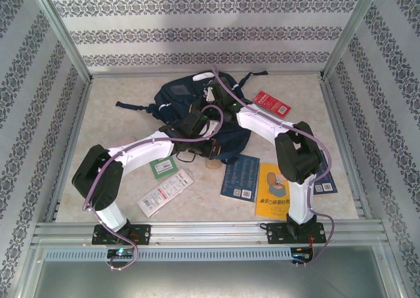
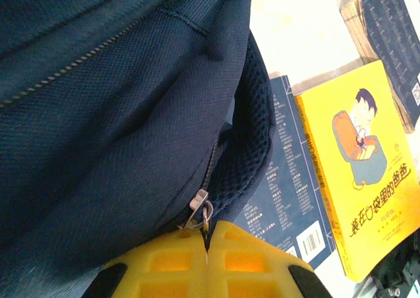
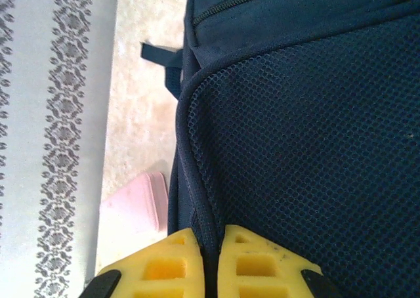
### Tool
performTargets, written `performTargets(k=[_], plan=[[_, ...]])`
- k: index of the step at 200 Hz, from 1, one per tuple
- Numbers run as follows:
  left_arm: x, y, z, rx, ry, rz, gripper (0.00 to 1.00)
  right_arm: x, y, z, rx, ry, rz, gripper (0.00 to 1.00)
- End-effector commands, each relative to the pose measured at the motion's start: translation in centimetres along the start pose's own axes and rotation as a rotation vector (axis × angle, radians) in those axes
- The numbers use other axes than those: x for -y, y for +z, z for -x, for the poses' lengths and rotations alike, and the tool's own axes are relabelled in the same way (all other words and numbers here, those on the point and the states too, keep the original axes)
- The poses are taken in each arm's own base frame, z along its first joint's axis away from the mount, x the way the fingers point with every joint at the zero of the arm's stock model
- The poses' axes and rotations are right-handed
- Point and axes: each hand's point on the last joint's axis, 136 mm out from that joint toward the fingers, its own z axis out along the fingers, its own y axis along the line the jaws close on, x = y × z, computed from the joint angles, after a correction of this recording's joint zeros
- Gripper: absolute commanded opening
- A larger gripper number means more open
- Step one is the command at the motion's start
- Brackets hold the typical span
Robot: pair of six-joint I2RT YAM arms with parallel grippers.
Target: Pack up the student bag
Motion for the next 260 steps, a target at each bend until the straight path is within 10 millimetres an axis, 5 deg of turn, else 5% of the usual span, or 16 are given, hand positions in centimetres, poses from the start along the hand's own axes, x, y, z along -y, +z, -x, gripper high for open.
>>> performTargets(k=[1,17,38,84,118,140,185,203,260], plan=[[2.4,0.2,1.4,0.042,0.028,-0.046,0.00,-6.3,-0.1,1.2,0.084,-0.031,0.185,0.14],[2.0,0.0,1.3,0.043,0.036,-0.020,0.00,-6.0,-0.9,1.4,0.100,-0.052,0.164,0.39],[1.5,-0.5,0.8,0.038,0.055,0.002,0.00,-5.0,-3.3,1.9,0.141,-0.105,0.095,0.54],[0.1,-1.7,0.1,0.045,0.061,0.023,0.00,-2.2,-9.7,3.6,0.192,-0.187,0.001,0.57],[-0.5,-3.0,0.2,0.063,0.069,0.027,0.00,5.6,-14.0,4.5,0.236,-0.157,-0.221,0.54],[-0.9,-3.8,0.6,0.072,0.068,0.024,0.00,11.2,-15.9,3.3,0.232,-0.005,-0.298,0.55],[-2.2,-5.9,1.2,0.083,0.063,0.041,0.00,16.5,-15.7,-0.3,0.205,0.148,-0.302,0.64],[-2.5,-6.8,1.2,0.088,0.061,0.044,0.00,17.1,-14.7,-0.9,0.168,0.194,-0.259,0.74],[-3.7,-8.9,0.3,0.114,0.045,0.045,0.00,17.6,-10.9,-0.7,0.145,0.335,-0.120,0.70]])
